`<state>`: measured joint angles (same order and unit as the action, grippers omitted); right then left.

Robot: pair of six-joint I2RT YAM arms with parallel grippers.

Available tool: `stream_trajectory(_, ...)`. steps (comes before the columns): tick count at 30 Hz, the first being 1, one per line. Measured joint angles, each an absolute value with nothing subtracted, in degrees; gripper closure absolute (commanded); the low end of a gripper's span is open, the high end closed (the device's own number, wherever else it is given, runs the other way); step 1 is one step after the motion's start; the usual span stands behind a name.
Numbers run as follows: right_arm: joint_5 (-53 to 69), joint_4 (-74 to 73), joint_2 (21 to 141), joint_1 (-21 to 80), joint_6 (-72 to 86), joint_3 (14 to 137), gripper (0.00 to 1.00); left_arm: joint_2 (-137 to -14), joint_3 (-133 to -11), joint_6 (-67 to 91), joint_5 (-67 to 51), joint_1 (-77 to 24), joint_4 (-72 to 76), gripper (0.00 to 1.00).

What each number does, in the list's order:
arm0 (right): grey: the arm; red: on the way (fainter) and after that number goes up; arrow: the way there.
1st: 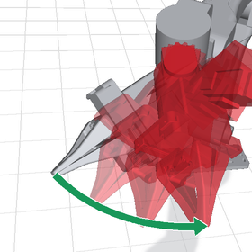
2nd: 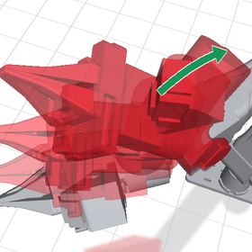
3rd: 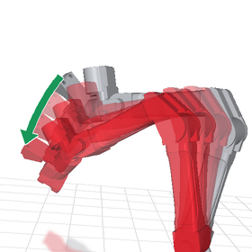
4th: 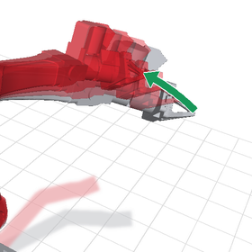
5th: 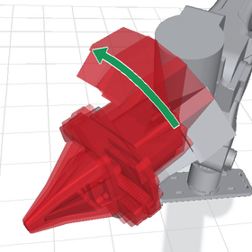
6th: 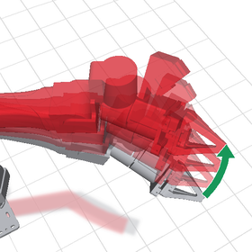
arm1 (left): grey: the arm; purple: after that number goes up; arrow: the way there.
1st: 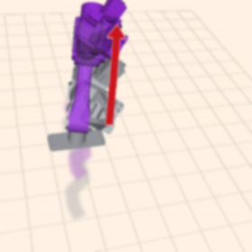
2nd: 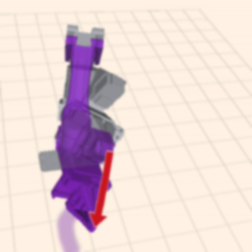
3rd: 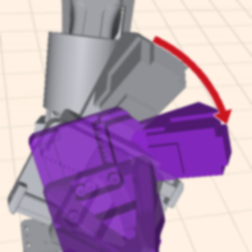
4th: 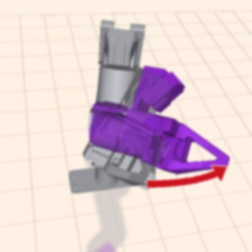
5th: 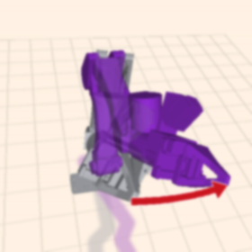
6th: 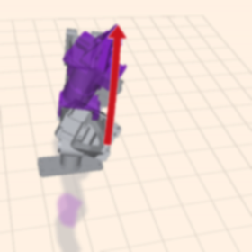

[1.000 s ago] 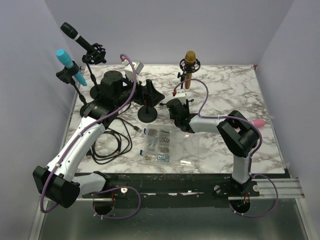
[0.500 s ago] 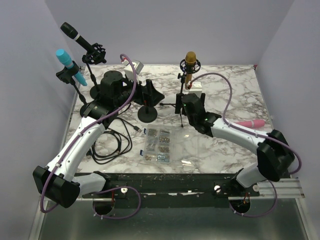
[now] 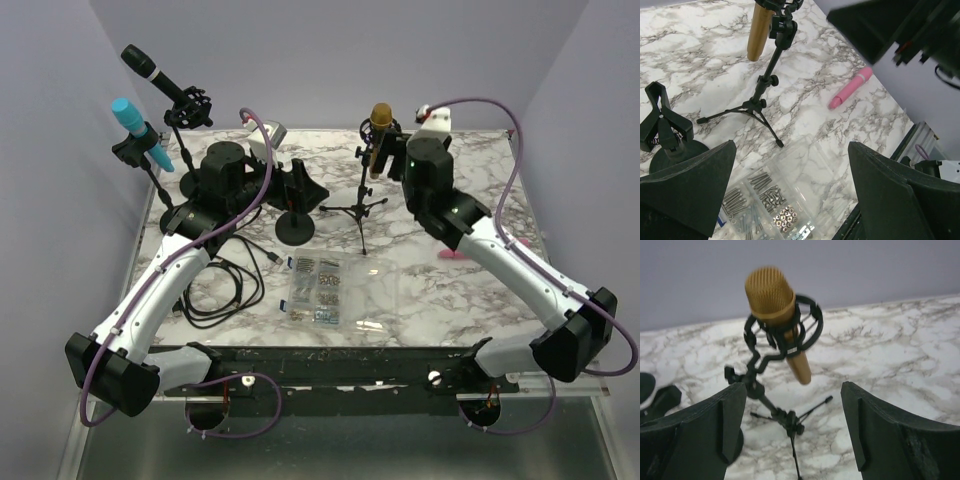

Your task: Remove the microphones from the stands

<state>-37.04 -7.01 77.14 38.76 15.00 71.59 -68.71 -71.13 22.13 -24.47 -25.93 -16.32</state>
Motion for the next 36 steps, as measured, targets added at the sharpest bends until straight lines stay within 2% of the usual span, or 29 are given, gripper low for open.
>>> stream_trajectory(10,-30.65,-12.23,91.05,32.86,12.80,96.23,0.14,-68.27,-71.13,22.11,-24.47,-26.00,-16.34,0.01)
stream_trajectory(22,-28.60,-16.93,102.85,31.46,11.68,105.56,0.17,-67.90,-71.13,22.11,-24.47,-26.00,-16.34,0.02)
stream_trajectory(27,-28.64,-17.39,104.86,30.96,11.00,106.28,0.30,-67.90,-71.13,22.11,-24.47,-26.00,-16.34,0.02)
stream_trajectory(32,-28.88,-17.85,106.74,30.68,10.11,107.83,0.49,-67.90,-71.13,22.11,-24.47,-26.00,-16.34,0.01)
stream_trajectory(36,-28.95,-19.38,107.26,30.63,9.45,109.97,0.57,-67.90,-71.13,22.11,-24.47,-26.00,-16.34,0.02)
